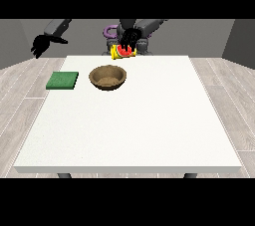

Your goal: Pick the cup and pour the ball into the bowl, then pick the bowl and place it on the pad

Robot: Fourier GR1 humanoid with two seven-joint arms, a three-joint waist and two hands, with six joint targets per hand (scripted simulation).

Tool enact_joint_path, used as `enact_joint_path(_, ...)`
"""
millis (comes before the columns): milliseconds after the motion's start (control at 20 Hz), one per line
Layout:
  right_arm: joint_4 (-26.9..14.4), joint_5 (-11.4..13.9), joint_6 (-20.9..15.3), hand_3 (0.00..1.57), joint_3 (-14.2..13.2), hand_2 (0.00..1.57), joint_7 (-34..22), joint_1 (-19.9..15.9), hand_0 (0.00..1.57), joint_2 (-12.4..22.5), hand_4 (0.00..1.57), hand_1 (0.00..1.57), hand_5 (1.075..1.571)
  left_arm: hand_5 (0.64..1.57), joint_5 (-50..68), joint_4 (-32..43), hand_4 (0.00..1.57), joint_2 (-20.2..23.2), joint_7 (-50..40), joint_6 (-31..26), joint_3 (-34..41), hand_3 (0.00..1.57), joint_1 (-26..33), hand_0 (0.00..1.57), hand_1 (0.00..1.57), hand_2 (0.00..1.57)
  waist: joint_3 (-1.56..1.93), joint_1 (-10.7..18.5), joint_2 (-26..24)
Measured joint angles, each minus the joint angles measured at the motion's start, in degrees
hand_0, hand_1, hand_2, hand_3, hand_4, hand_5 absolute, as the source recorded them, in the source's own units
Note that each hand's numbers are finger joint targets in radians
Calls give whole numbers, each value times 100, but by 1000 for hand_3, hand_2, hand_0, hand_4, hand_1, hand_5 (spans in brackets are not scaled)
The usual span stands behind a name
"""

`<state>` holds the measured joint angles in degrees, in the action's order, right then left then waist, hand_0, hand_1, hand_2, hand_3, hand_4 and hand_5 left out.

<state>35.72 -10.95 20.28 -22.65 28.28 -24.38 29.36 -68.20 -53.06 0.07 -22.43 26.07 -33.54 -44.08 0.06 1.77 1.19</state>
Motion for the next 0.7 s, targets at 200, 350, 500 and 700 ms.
enact_joint_path(200,61,44,-169,271,120,0,-130,-209,0,-190,0,0,1528,1569,-444,66,835,-4,-211,-134,-236,1571,-24,376,376,1571,-4,-112,45)
enact_joint_path(350,90,89,-224,252,219,0,-137,-345,0,-324,0,0,1525,1547,-697,60,913,-7,-385,-366,-522,1571,-57,0,0,1571,-4,-237,119)
enact_joint_path(500,100,71,-198,217,242,0,-134,-504,0,-354,0,0,1522,1452,-964,124,1163,-6,-430,-636,-767,1571,-156,0,0,1571,-3,-334,249)
enact_joint_path(700,56,28,-123,149,243,0,-195,-546,0,-349,0,0,1521,1385,-1233,169,1247,-2,-324,-1088,-975,1571,-245,0,0,1571,-3,-393,245)
